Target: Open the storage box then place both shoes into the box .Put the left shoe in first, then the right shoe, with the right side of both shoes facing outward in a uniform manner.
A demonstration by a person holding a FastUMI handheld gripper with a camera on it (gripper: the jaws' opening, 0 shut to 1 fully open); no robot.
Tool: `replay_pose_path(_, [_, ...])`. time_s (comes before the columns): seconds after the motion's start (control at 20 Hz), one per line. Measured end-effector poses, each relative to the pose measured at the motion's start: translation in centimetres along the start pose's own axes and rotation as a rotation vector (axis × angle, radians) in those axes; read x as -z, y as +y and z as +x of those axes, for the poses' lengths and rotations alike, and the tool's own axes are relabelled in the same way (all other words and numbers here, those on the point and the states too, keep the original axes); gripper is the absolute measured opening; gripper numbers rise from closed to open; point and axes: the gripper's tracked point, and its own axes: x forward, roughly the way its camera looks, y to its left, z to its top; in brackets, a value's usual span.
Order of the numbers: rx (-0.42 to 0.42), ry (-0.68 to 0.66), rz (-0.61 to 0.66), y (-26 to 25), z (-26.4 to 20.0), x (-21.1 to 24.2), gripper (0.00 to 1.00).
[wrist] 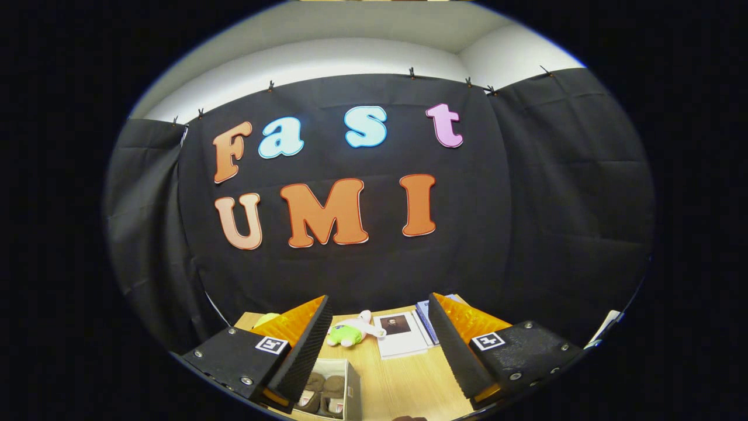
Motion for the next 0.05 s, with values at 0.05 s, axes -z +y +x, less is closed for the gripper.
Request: replay_pose_path(0.05, [0.007,0.000,-0.004,-0.28,0.06,-0.02,0.98])
